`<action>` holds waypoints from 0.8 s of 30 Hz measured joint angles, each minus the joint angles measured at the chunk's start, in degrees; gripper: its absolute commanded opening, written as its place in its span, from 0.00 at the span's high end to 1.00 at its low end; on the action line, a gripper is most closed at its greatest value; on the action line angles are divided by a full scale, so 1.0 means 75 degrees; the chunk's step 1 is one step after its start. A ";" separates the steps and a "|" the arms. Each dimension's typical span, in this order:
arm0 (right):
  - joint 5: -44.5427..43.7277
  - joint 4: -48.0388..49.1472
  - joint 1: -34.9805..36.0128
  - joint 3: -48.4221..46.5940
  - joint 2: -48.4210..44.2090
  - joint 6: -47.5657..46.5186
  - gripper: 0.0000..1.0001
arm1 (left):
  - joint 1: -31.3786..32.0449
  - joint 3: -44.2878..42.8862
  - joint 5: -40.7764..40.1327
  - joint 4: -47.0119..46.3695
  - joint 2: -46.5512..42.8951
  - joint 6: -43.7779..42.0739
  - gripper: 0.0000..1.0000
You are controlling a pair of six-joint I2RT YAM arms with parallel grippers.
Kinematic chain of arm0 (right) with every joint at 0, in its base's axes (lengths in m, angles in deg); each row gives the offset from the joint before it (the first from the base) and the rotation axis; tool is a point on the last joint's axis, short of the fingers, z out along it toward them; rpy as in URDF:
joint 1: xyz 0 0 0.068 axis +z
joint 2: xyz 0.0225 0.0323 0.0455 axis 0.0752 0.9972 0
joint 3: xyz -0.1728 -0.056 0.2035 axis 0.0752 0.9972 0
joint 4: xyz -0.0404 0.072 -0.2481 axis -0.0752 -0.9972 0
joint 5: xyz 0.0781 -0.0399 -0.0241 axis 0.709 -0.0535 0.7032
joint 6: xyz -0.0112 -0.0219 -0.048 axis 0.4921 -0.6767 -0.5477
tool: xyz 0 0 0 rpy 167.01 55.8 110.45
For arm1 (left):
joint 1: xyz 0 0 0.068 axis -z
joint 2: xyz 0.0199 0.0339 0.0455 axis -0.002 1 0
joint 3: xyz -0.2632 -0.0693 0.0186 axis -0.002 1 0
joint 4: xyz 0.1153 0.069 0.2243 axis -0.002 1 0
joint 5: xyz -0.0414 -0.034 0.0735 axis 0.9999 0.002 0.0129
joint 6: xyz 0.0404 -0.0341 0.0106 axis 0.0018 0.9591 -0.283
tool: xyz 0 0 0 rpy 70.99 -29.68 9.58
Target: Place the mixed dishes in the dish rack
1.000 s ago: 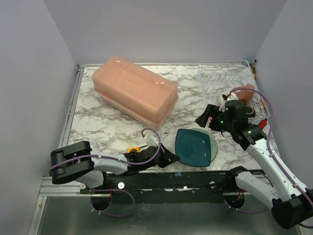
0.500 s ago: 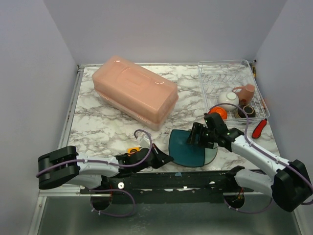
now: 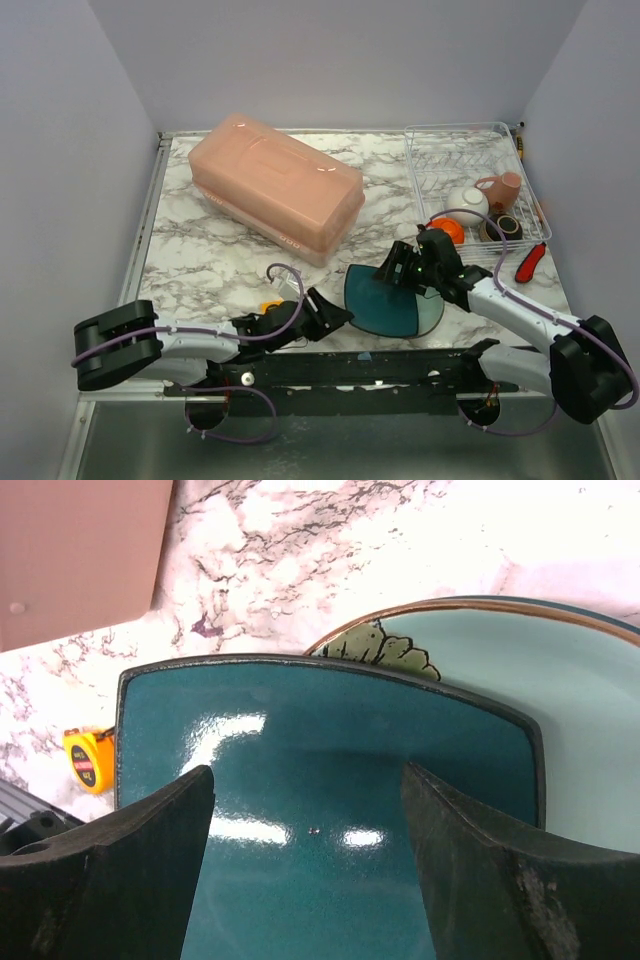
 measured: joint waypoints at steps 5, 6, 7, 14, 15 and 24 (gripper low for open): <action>0.0000 0.0154 0.0000 0.0038 0.0029 0.0000 0.22 | -0.0501 -0.0009 0.0271 -0.0656 0.0545 -0.0309 0.44; 0.0000 0.0175 0.0000 0.0044 0.0029 0.0003 0.22 | -0.0597 -0.0076 0.0393 -0.0790 0.0758 -0.0382 0.44; 0.0000 0.0192 0.0000 0.0050 0.0026 0.0003 0.22 | -0.0682 -0.0166 0.0507 -0.0892 0.0970 -0.0460 0.44; 0.0000 0.0195 0.0000 0.0076 -0.0015 0.0000 0.22 | -0.0743 -0.0921 0.1212 -0.1574 0.1979 -0.0761 0.83; 0.0000 0.0198 0.0000 0.0087 -0.0015 0.0000 0.22 | -0.0743 -0.0947 0.1262 -0.1617 0.2028 -0.0781 0.90; 0.0227 -0.0050 0.0003 0.0082 -0.0323 -0.0064 0.11 | -0.0941 -0.0717 0.1396 -0.0944 0.1757 -0.0988 1.00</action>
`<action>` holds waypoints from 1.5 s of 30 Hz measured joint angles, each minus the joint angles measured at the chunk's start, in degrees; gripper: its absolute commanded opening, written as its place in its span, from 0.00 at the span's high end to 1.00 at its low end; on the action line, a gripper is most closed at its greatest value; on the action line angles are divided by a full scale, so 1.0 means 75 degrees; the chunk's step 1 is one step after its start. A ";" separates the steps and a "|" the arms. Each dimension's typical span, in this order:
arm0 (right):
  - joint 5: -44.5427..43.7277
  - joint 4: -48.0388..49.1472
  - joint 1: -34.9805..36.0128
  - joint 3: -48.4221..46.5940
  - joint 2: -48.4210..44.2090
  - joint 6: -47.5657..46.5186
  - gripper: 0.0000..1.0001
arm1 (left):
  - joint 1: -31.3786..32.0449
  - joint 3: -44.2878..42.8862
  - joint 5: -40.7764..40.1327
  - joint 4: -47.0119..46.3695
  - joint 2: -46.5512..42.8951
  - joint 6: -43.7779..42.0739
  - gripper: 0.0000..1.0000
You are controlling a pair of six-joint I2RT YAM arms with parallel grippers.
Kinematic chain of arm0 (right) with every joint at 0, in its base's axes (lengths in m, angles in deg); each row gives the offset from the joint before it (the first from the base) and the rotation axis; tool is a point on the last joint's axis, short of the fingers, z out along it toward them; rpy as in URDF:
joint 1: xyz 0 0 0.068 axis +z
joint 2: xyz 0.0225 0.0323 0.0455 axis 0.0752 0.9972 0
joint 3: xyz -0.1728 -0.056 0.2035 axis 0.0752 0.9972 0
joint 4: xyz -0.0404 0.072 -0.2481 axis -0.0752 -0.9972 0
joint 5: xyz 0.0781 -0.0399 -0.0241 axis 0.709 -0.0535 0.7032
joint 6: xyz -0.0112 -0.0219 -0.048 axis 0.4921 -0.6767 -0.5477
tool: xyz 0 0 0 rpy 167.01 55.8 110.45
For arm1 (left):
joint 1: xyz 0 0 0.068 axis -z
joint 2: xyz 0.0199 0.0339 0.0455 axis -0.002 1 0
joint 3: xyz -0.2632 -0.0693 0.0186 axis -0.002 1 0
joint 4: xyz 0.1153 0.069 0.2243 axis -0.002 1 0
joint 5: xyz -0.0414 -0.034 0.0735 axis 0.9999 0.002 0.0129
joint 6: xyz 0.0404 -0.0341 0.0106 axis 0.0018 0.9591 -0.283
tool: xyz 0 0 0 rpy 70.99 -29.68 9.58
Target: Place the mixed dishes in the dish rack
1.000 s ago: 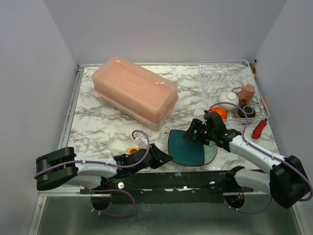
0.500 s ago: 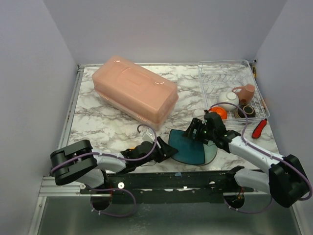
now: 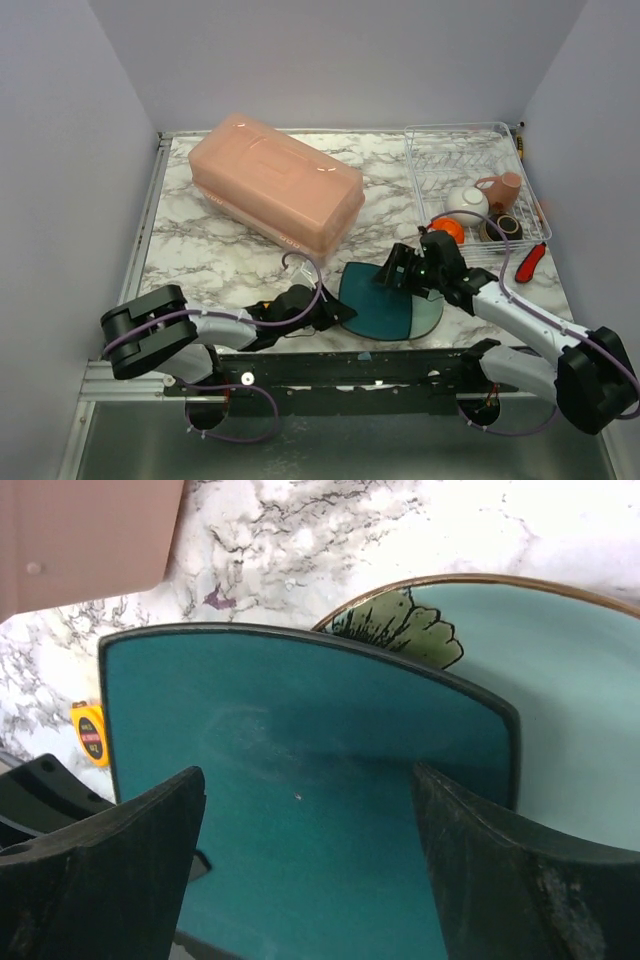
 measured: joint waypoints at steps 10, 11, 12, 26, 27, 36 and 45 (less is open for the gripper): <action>0.0032 -0.2046 0.0000 -0.1687 -0.1355 -0.0533 0.00 | -0.0152 -0.0379 0.0624 0.1300 -0.1743 -0.1189 1.00; 0.0012 -0.2194 0.0000 -0.1988 -0.1504 -0.0603 0.00 | -0.0166 -0.0586 0.0688 0.1568 -0.1953 -0.1419 1.00; -0.0035 -0.2343 0.0000 -0.2326 -0.1647 -0.0685 0.00 | -0.0192 -0.0781 0.0755 0.1804 -0.2159 -0.1603 1.00; -0.0254 -0.3905 0.0044 -0.4266 -0.1545 -0.2285 0.00 | -0.3016 -0.4459 0.3998 0.7679 -0.3786 -0.6237 1.00; -0.0044 -0.3928 0.0038 -0.4264 -0.1445 -0.2387 0.00 | -0.3203 -0.4622 0.4368 0.8032 -0.3759 -0.6540 1.00; 0.3520 -0.2815 0.0041 -0.3366 -0.1183 -0.2378 0.13 | -0.3791 -0.5464 0.6289 0.9591 -0.3144 -0.7927 1.00; 0.5633 0.0259 0.0041 -0.1116 -0.1722 -0.0300 0.18 | -0.3958 -0.5852 0.6776 0.9480 -0.2728 -0.8081 1.00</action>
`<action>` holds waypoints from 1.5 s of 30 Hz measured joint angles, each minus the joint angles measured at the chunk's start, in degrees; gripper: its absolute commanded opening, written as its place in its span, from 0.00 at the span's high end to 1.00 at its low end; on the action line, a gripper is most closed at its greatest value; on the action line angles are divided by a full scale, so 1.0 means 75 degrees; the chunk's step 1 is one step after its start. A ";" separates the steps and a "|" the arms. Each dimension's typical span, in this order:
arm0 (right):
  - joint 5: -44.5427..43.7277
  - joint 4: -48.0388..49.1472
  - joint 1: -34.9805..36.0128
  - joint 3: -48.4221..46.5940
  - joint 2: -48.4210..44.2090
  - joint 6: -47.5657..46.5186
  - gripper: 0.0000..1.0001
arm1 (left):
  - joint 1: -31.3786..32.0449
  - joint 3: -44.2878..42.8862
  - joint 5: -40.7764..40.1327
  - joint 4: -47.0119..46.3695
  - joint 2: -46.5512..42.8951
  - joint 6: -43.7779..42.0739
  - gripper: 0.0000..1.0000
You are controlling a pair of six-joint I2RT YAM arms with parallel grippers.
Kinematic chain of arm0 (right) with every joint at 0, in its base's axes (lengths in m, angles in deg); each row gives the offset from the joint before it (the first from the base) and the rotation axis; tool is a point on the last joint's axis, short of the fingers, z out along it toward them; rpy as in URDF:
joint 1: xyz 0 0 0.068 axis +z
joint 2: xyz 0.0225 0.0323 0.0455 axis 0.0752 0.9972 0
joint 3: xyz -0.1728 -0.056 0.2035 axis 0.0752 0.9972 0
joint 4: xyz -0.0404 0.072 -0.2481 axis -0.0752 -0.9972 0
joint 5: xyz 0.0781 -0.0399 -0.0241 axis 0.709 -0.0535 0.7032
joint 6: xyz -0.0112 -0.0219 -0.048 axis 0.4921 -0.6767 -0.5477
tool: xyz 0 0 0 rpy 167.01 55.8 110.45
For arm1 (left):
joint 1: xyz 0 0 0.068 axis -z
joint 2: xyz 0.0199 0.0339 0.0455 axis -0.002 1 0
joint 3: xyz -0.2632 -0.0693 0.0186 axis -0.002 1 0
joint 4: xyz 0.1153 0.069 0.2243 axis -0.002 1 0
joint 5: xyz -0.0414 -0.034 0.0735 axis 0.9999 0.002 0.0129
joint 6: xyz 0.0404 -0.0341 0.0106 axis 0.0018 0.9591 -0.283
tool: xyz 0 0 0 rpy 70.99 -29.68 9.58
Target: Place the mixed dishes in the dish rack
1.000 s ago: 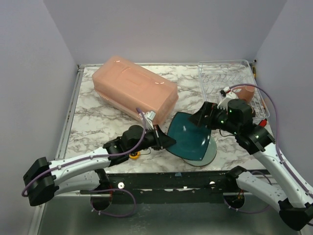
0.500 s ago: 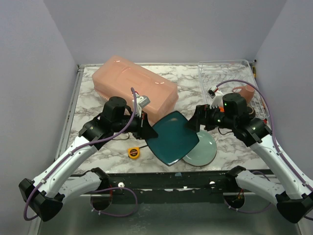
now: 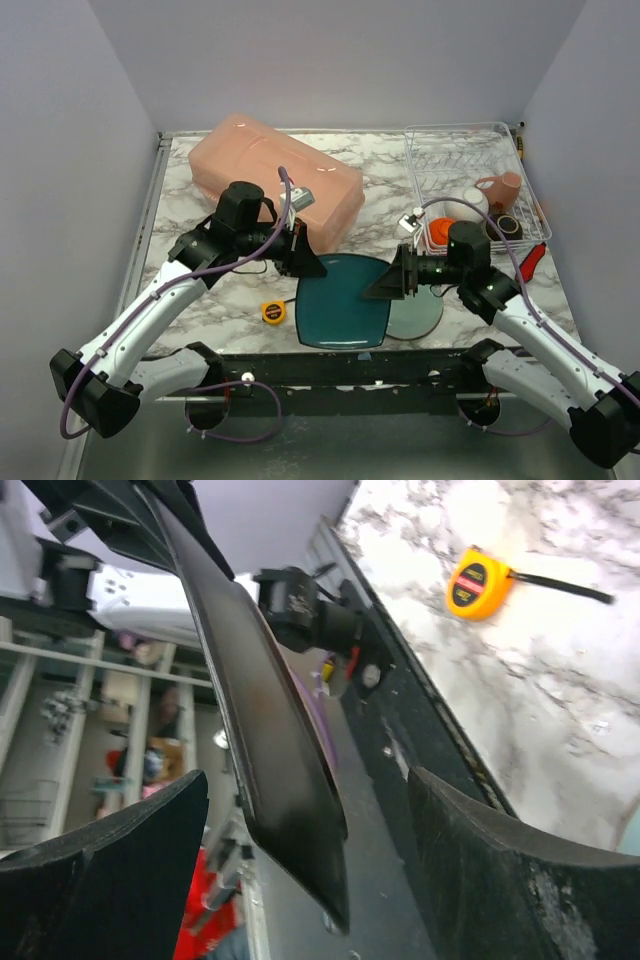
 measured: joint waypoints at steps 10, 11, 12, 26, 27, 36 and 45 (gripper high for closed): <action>-0.0219 0.3611 0.0000 0.1597 -0.0822 0.2550 0.13 | -0.0204 0.0493 -0.0428 -0.1644 -0.0079 0.1378 1.00; -0.0283 0.4033 0.0000 0.1743 -0.0854 0.2795 0.16 | -0.0224 0.0586 -0.0504 -0.1891 -0.0105 0.1580 1.00; -0.0356 0.4436 0.0000 0.1888 -0.0851 0.3022 0.19 | -0.0245 0.0676 -0.0565 -0.2084 -0.0131 0.1743 1.00; -0.0950 0.5954 0.0000 0.2215 -0.0557 0.4112 1.00 | -0.0405 0.0935 -0.0828 -0.3981 -0.0221 0.3194 1.00; -0.1005 0.5834 0.0000 0.2192 -0.0545 0.4060 1.00 | -0.0408 0.0915 -0.0874 -0.3981 -0.0219 0.3241 1.00; -0.1236 0.5013 0.0009 0.1355 -0.0504 0.3885 1.00 | -0.0475 0.0294 -0.1087 -0.3654 -0.0172 0.2926 0.49; -0.1355 0.3212 0.0006 0.0012 -0.0099 0.3016 1.00 | -0.0443 0.0242 -0.0819 -0.3436 -0.0393 0.2669 0.50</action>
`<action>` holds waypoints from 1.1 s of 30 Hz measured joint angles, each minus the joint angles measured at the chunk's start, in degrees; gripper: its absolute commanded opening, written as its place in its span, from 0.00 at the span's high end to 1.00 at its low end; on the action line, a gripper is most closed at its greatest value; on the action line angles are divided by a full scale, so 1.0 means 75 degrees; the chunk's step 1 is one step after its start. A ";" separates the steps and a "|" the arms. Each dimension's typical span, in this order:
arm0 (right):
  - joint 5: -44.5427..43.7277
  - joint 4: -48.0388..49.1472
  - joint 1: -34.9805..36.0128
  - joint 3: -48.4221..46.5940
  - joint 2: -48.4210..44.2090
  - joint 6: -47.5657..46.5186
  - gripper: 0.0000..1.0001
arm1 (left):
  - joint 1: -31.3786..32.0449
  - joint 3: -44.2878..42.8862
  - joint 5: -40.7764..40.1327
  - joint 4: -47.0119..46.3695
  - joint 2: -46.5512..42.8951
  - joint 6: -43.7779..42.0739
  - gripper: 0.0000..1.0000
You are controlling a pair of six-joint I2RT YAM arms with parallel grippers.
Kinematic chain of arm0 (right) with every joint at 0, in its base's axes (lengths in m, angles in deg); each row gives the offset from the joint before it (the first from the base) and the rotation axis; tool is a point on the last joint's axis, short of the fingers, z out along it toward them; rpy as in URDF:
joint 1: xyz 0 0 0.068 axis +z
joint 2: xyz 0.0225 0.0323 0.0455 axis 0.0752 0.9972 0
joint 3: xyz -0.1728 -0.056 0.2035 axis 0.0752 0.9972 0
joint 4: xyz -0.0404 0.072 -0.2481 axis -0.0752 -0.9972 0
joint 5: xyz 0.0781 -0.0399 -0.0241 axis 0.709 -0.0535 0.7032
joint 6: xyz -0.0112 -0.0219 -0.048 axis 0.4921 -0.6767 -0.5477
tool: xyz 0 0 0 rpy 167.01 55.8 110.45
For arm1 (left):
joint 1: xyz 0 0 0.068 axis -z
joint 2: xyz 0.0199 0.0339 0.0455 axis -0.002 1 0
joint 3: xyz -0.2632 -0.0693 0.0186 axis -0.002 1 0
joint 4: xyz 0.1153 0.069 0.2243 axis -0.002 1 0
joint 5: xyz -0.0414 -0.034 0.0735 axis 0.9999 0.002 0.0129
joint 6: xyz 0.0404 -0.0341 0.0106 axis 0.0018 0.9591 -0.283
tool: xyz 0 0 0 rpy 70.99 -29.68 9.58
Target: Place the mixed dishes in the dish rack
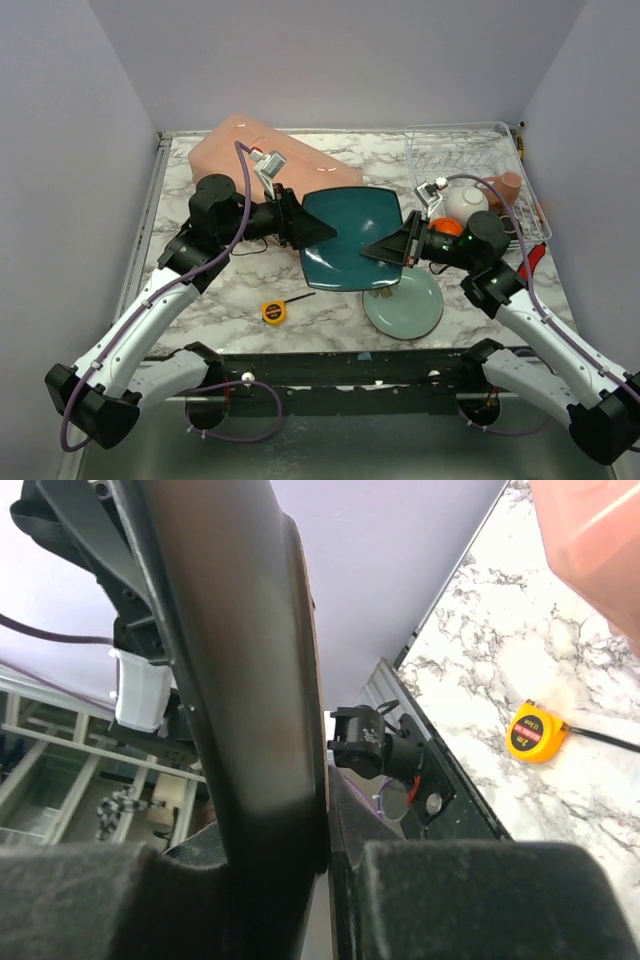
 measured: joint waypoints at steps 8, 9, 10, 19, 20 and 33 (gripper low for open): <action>0.0522 -0.1239 -0.0047 -0.0988 0.0274 -0.1250 0.86 | -0.0079 -0.0015 0.0455 0.0216 0.0079 0.0166 1.00; 0.0536 -0.1239 -0.0050 -0.0994 0.0274 -0.1311 0.75 | -0.0087 -0.0009 0.0475 0.0178 0.0047 0.0297 1.00; 0.0542 -0.1239 -0.0050 -0.1003 0.0256 -0.1329 0.67 | -0.0087 0.0061 0.0478 0.0064 0.0009 0.0399 1.00; -0.0187 0.0361 -0.0041 0.0210 -0.0592 0.0038 0.12 | -0.0035 0.1571 -0.0192 -0.1970 -0.0341 0.1740 1.00; -0.0286 0.0527 -0.0041 0.0347 -0.0659 0.0149 0.11 | -0.0035 0.1728 -0.0344 -0.2241 -0.0344 0.1947 1.00; -0.2014 0.1233 -0.0041 0.1040 -0.1309 0.0886 0.12 | 0.0192 0.2614 -0.2372 -0.4468 -0.0670 0.3136 1.00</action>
